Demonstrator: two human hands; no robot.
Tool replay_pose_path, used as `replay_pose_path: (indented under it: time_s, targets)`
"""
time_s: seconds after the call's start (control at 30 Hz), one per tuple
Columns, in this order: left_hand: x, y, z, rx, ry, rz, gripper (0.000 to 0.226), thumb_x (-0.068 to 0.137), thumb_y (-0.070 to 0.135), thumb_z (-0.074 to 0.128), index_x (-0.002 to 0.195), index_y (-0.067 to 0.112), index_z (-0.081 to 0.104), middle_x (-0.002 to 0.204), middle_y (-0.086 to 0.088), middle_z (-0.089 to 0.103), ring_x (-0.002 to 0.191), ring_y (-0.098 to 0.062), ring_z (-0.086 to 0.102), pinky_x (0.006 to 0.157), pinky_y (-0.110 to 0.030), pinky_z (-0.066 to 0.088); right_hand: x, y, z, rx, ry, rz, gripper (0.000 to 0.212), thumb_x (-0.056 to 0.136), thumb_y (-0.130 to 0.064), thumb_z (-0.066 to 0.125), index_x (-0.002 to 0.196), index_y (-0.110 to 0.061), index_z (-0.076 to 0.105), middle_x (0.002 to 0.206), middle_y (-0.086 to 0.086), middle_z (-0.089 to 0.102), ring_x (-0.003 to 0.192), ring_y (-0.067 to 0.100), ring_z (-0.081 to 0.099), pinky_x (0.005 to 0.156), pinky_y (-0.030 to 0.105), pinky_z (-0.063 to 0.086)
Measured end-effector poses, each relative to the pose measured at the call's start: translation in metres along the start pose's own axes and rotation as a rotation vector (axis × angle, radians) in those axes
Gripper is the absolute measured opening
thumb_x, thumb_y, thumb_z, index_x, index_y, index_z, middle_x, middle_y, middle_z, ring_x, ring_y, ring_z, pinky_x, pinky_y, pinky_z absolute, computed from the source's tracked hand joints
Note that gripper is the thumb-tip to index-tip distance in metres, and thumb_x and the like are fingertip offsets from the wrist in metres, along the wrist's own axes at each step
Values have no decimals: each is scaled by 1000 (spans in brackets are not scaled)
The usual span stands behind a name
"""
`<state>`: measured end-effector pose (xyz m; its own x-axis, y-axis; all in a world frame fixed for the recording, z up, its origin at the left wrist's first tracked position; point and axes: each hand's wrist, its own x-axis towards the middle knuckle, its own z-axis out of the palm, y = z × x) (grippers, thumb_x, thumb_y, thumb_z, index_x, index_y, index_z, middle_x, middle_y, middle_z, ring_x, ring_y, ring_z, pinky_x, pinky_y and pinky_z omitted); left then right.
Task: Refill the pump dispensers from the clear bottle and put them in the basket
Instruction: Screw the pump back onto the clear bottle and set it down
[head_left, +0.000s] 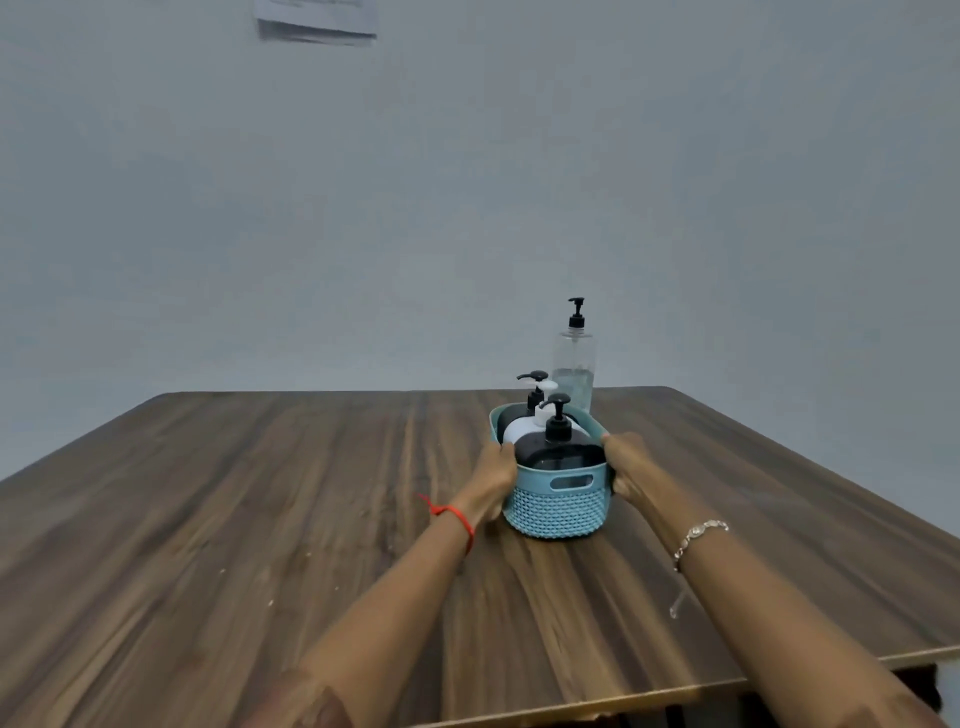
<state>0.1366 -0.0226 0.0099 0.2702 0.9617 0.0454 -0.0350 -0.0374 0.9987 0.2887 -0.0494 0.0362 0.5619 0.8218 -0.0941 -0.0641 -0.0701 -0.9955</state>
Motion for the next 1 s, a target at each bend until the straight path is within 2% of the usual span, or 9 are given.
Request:
replay_pose_path:
  time_s: [0.07,0.2,0.27,0.33,0.5,0.63,0.87,0.93,1.0]
  targets:
    - [3,-1,-14,55,32,4,34,95,8,35,111,-12,57,114,-31,62,87,-27,58,67,-30,48,-4,0,13,15,17,-19,11,91,3,45,98,5,55,76,14,58,59,23,56,33,20,48]
    - [-25,20,-48,185,79,22,35,98,7,31,111,-16,55,99,-23,61,65,-21,53,36,-16,40,-2,11,44,29,-30,-8,29,85,-5,56,110,10,56,98,17,67,79,30,68,64,43,60]
    - [-31,25,-68,200,97,19,35,97,3,30,110,-18,55,91,-19,57,59,-16,50,30,-13,37,-21,9,62,41,-50,-22,31,87,-2,54,115,12,52,107,20,63,86,29,66,60,35,59]
    - [-39,30,-85,196,122,22,33,96,0,29,101,-12,59,85,-16,58,60,-15,50,30,-12,38,-41,7,82,37,-74,-38,31,89,1,50,118,14,48,113,21,59,88,28,62,50,28,54]
    - [-50,27,-123,213,187,25,34,97,2,27,82,-3,57,81,-14,55,60,-15,46,31,-14,37,-62,12,116,19,-111,-7,29,90,8,38,116,13,48,108,21,59,97,34,63,77,38,55]
    - [-56,21,-137,229,187,-3,40,98,4,26,67,2,53,68,-9,52,53,-13,50,44,-25,44,-68,19,129,-14,-117,-25,29,88,8,38,114,12,51,110,21,60,98,34,63,81,42,56]
    - [-59,14,-137,152,203,-13,39,99,9,25,72,5,53,72,-7,54,63,-16,49,48,-24,41,-73,24,122,-128,-184,-77,31,90,-4,40,114,9,55,103,16,63,84,26,62,62,32,50]
    - [-62,12,-136,157,199,-20,37,100,14,25,78,7,55,75,-5,54,66,-15,49,55,-27,37,-77,25,116,-160,-224,-101,34,97,-18,38,112,6,57,99,14,64,76,22,60,67,34,50]
    - [-64,9,-137,241,242,25,37,101,22,27,90,4,58,83,-9,57,73,-19,51,60,-30,38,-87,27,111,-293,-228,-204,43,100,-29,32,116,2,57,111,15,64,92,26,61,83,38,49]
